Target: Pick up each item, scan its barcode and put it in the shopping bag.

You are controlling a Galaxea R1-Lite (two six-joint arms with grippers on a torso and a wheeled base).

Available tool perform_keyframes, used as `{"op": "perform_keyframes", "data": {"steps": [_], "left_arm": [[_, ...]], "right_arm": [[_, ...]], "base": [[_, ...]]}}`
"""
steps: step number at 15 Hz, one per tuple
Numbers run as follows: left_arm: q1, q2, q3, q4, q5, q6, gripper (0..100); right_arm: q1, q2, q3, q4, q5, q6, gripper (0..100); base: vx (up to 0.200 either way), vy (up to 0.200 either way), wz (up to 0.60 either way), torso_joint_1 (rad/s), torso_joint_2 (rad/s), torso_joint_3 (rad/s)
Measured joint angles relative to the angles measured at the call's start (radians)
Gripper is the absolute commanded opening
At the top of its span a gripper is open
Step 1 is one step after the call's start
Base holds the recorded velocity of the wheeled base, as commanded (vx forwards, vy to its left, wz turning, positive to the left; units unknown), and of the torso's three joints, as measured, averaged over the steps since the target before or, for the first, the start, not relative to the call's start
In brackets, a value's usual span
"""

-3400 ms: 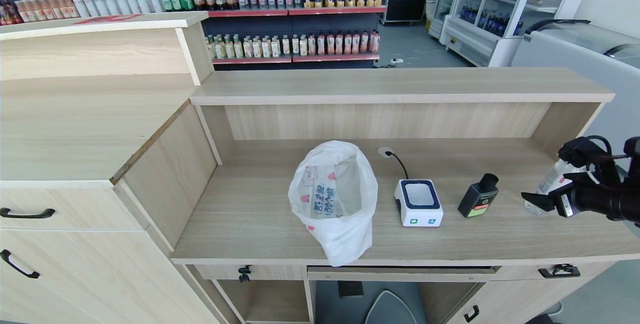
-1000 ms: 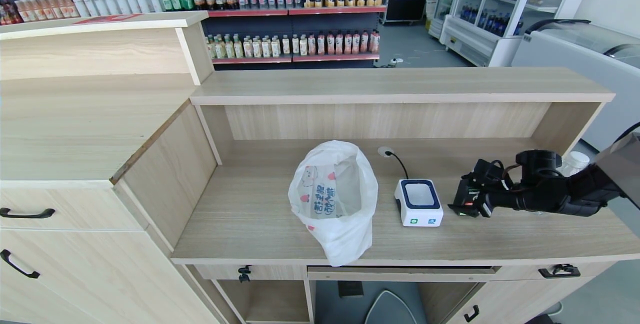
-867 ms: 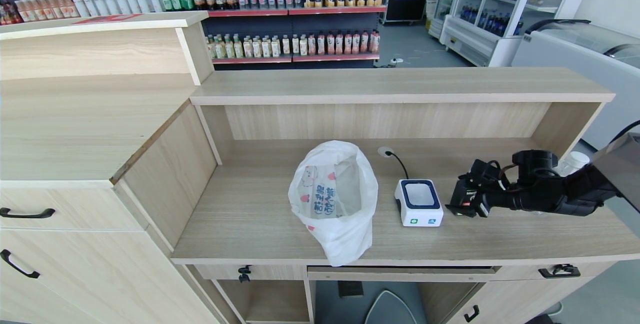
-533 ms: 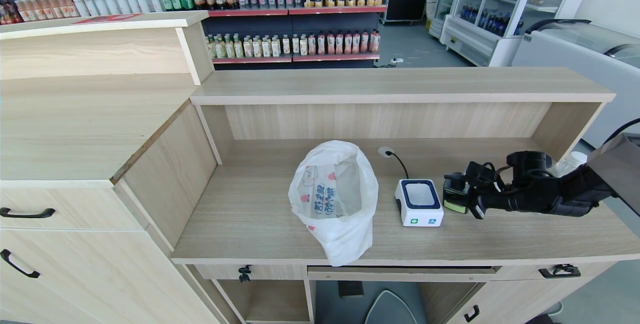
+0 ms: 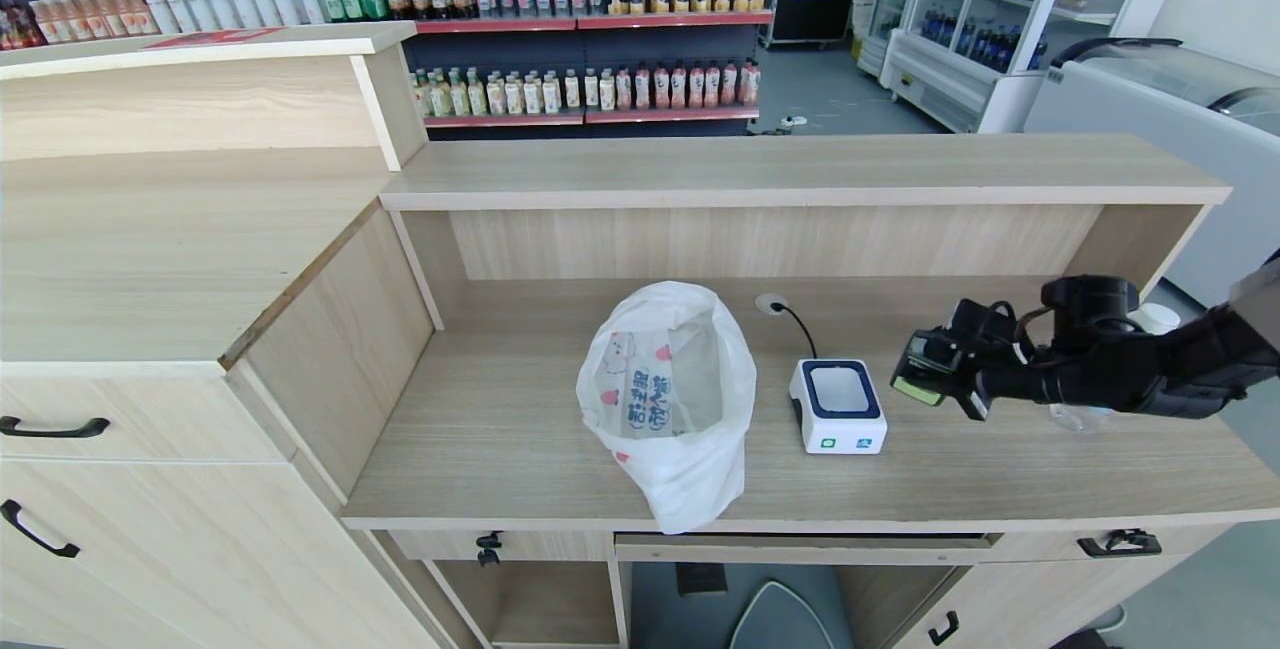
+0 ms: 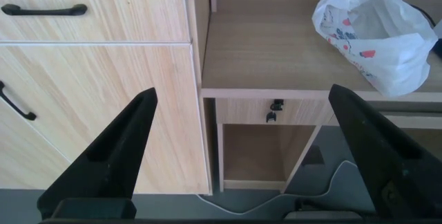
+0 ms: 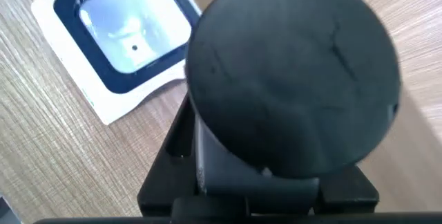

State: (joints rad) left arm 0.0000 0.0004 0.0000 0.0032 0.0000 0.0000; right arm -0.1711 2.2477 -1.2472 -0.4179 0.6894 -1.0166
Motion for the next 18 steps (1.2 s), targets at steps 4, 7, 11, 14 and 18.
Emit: {"op": "perform_keyframes", "data": {"steps": [4,7,11,14,18], "left_arm": [[0.000,0.000,0.000,0.000,0.000,0.000,100],[0.000,0.000,0.000,0.000,0.000,0.000,100],[0.000,0.000,0.000,0.000,0.000,0.000,100],[0.000,0.000,0.000,0.000,0.000,0.000,100],[0.000,0.000,0.000,0.000,0.000,0.000,100]], "right_arm": [[-0.032,-0.298,0.171,-0.003,0.008,-0.086,0],[-0.048,-0.611,0.423,-0.001,0.088,-0.439,0],[0.123,-0.823,0.528,-0.003,0.152,-1.143,0],[0.308,-0.896,0.547,-0.005,0.166,-1.342,0],[0.536,-0.933,0.555,-0.009,0.196,-1.457,0]], "base": [[0.000,0.000,0.00,0.000,0.00,0.000],[0.000,0.000,0.00,0.000,0.00,0.000],[0.000,0.000,0.00,0.000,0.00,0.000],[0.000,0.000,0.00,0.000,0.00,0.000],[0.000,0.000,0.00,0.000,0.00,0.000]]}}
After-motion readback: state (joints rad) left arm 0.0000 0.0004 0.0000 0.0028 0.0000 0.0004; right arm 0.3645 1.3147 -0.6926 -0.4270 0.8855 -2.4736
